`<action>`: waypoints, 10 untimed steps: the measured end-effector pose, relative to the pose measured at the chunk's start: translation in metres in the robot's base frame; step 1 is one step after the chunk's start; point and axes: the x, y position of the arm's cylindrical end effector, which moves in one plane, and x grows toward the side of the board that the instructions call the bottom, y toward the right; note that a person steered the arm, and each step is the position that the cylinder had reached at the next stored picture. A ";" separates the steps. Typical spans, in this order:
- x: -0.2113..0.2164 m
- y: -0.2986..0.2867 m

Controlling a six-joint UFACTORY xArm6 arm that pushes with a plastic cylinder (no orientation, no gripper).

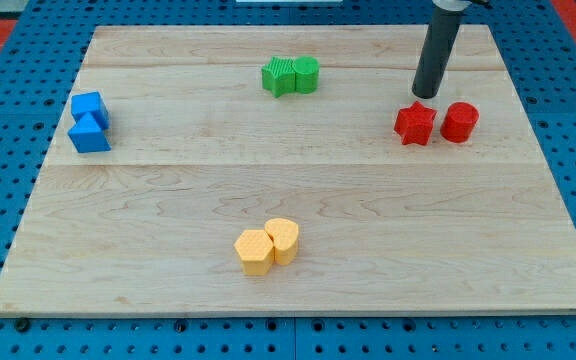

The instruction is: Push blue cube along with the blue triangle towards yellow heart

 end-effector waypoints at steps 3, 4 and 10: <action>-0.005 0.000; -0.008 -0.001; -0.112 -0.378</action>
